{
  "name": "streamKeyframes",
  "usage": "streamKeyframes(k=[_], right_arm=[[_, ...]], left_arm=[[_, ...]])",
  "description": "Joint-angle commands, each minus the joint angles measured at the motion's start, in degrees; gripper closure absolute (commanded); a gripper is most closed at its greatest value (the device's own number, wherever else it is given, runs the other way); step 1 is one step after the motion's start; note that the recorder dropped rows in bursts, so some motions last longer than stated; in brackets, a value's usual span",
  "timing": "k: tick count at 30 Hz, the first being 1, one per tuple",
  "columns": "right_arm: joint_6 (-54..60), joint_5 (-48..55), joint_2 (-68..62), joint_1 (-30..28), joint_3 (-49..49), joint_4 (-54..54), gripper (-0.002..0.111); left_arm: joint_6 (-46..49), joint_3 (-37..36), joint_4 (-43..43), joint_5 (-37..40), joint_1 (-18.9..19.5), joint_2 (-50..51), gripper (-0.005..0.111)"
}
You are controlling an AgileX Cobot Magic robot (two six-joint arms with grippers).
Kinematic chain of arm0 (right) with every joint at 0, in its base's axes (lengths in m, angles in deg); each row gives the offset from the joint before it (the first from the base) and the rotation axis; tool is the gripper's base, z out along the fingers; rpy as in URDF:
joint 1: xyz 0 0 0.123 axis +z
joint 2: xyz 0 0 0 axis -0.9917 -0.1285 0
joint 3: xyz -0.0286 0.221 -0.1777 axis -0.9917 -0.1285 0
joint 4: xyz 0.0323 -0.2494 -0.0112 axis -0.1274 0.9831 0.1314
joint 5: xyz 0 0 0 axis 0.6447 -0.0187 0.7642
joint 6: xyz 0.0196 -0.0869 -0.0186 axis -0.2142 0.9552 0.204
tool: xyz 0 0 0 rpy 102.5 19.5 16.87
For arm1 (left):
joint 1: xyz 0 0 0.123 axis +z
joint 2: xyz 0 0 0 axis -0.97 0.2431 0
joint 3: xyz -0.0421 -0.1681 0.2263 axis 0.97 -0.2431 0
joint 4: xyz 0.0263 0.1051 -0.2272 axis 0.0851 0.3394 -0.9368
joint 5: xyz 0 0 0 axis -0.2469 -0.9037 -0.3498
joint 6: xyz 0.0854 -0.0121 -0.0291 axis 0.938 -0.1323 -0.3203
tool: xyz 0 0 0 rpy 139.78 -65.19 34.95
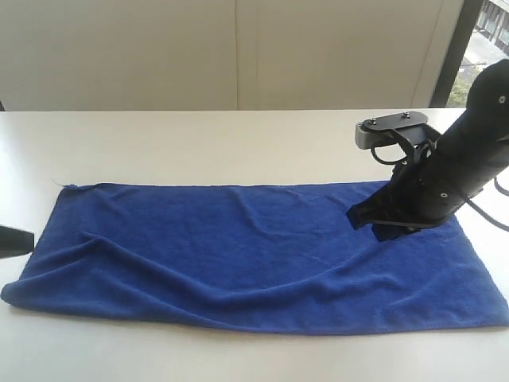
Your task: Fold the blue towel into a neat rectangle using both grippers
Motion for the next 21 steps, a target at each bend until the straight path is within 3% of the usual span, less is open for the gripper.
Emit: streamKeyframes(k=[1,10,12,17,21], right_arm=[[0.3,-0.6,0.6,-0.1,-0.2,-0.5,0.096],[0.5,-0.6,0.6,-0.1,-0.2,-1.0,0.096],[0.5,-0.6,0.6,-0.1,-0.2,-1.1,0.096],[0.6,-0.2,0.6,-0.1,-0.2,-1.3,0.096],[0.7,0.0,0.6,-0.1,-0.2,-1.3,0.096]], left_arm=[[-1.3,-2.7,0.1,-9.0,0.2,-0.1,0.107],[-1.4,-4.3,0.6,-16.7,0.2,0.0,0.104],[-1.4,-4.3,0.6,-17.0,0.2,0.0,0.095],[0.7,-4.2,0.7,-17.9,0.2,0.4,0.057],[1.6,-3.9,0.6,-19.5,0.2,3.0,0.05]])
